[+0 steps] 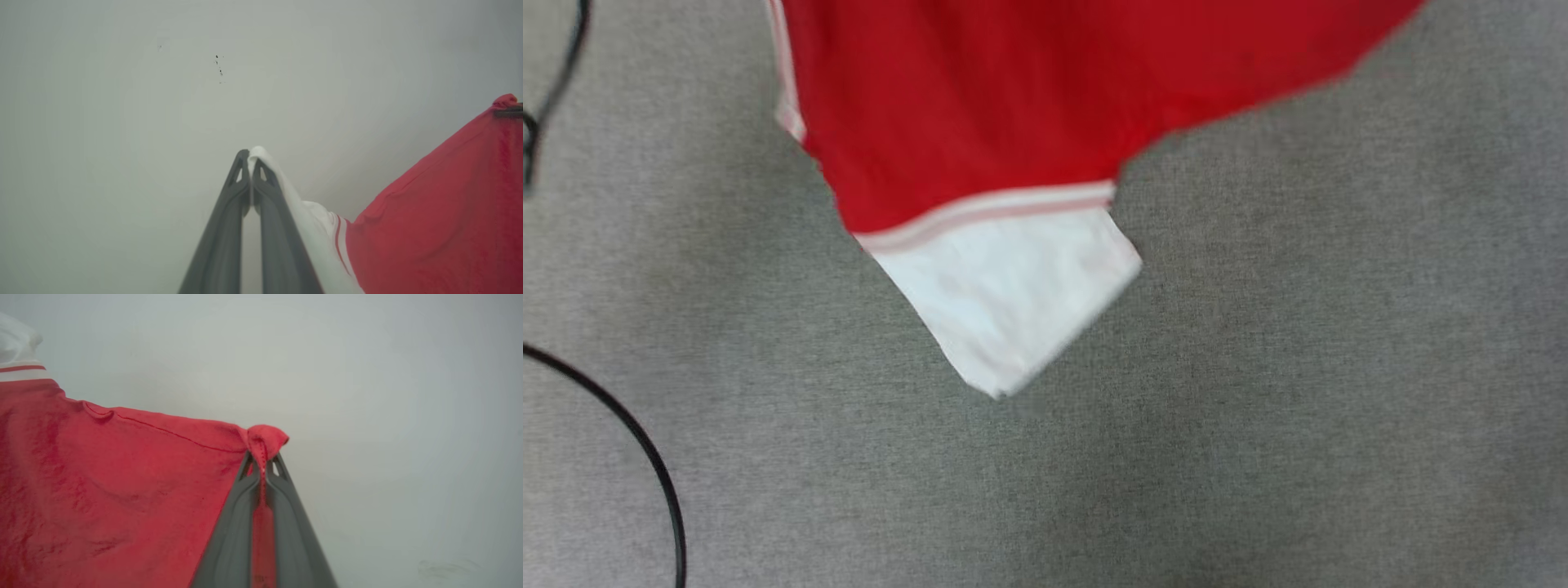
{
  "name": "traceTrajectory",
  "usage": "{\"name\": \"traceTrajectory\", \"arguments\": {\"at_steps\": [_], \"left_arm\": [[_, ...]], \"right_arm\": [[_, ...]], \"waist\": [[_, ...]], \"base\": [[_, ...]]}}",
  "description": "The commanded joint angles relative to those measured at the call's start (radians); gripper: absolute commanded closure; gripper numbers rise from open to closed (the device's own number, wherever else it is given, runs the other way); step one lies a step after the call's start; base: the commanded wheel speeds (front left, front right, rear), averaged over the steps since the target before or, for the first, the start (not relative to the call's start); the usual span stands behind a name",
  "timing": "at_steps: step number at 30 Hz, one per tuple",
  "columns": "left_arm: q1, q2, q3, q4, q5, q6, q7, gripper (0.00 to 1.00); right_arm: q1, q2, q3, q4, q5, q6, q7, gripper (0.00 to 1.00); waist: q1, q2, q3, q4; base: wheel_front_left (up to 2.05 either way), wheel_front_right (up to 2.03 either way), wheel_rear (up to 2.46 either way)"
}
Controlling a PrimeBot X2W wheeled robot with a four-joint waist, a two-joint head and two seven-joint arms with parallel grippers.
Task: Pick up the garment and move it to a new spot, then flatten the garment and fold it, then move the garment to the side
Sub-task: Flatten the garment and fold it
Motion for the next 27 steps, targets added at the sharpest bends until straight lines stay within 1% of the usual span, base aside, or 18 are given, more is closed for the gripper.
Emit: {"name": "traceTrajectory", "arguments": {"at_steps": [1,4,5,10,13,16,21,27], "left_arm": [[-0.074,-0.011,-0.004,0.033,0.016,-0.017,0.004,1.0],[-0.215,-0.039,-0.017,0.106,0.039,-0.051,0.012,1.0],[-0.215,-0.039,-0.017,0.106,0.039,-0.051,0.012,1.0],[-0.431,-0.092,-0.032,0.237,0.071,-0.102,0.0,1.0],[-0.539,-0.121,-0.027,0.314,0.074,-0.118,-0.019,1.0],[-0.607,-0.143,-0.033,0.381,0.082,-0.136,-0.039,1.0],[-0.644,-0.147,-0.05,0.468,0.076,-0.163,-0.072,1.0],[-0.559,-0.147,-0.078,0.542,0.048,-0.181,-0.112,1.0]], "right_arm": [[-0.055,0.018,-0.012,0.018,-0.021,0.0,0.002,1.0],[-0.142,0.048,-0.027,0.054,-0.061,0.0,-0.003,1.0],[-0.142,0.048,-0.027,0.054,-0.061,0.0,-0.003,1.0],[-0.287,0.083,-0.049,0.122,-0.11,0.0,-0.03,1.0],[-0.363,0.094,-0.055,0.164,-0.127,0.0,-0.046,1.0],[-0.411,0.103,-0.056,0.208,-0.128,0.0,-0.064,1.0],[-0.409,0.114,-0.016,0.272,-0.126,0.0,-0.096,1.0],[-0.332,0.12,0.071,0.33,-0.099,0.0,-0.134,1.0]], "waist": [[-0.0001,0.0,0.037,-0.004],[-0.0001,0.0,0.064,-0.003],[-0.0001,0.0,0.064,-0.003],[-0.0001,0.0,0.096,0.003],[-0.0001,0.0,0.11,0.007],[-0.0001,0.0,0.12,0.009],[-0.0001,0.0,0.135,0.007],[-0.0001,0.0,0.147,0.011]], "base": [[0.0,0.0,0.0],[0.0,0.0,0.0],[0.0,0.0,0.0],[0.0,0.0,0.0],[0.0,0.0,0.0],[0.0,0.0,0.0],[0.0,0.0,0.0],[0.0,0.0,0.0]]}}
